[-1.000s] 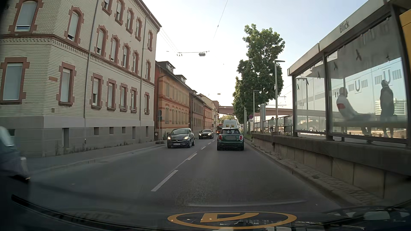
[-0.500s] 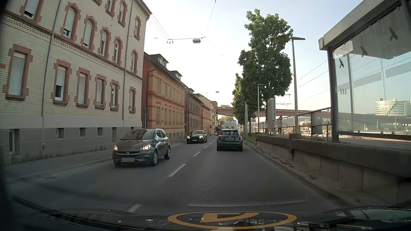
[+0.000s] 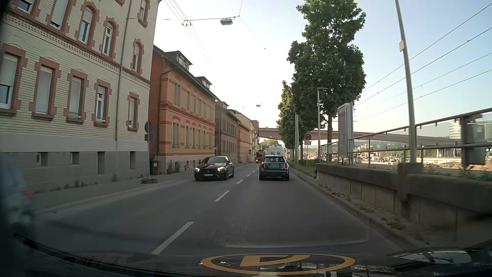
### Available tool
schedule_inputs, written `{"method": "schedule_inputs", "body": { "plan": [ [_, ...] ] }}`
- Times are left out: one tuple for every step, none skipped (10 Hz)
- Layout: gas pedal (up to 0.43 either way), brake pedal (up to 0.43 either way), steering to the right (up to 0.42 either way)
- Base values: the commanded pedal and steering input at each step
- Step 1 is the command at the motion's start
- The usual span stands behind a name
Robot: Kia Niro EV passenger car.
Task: Follow the waypoints while adhering to traffic rules and regulations
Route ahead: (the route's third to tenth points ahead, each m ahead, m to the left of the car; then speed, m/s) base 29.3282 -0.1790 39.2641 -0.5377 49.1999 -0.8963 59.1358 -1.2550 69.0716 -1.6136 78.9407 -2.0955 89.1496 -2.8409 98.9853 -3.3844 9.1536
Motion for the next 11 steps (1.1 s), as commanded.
{"method": "schedule_inputs", "body": {
  "plan": [
    [0.26,0.0,0.005],
    [0.26,0.0,0.005],
    [0.26,0.0,0.005],
    [0.26,0.0,0.005],
    [0.26,0.0,0.005],
    [0.26,0.0,0.005],
    [0.248,0.0,0.005],
    [0.248,0.0,0.005],
    [0.24,0.0,0.005],
    [0.24,0.0,0.005],
    [0.24,0.0,0.005]
  ]
}}
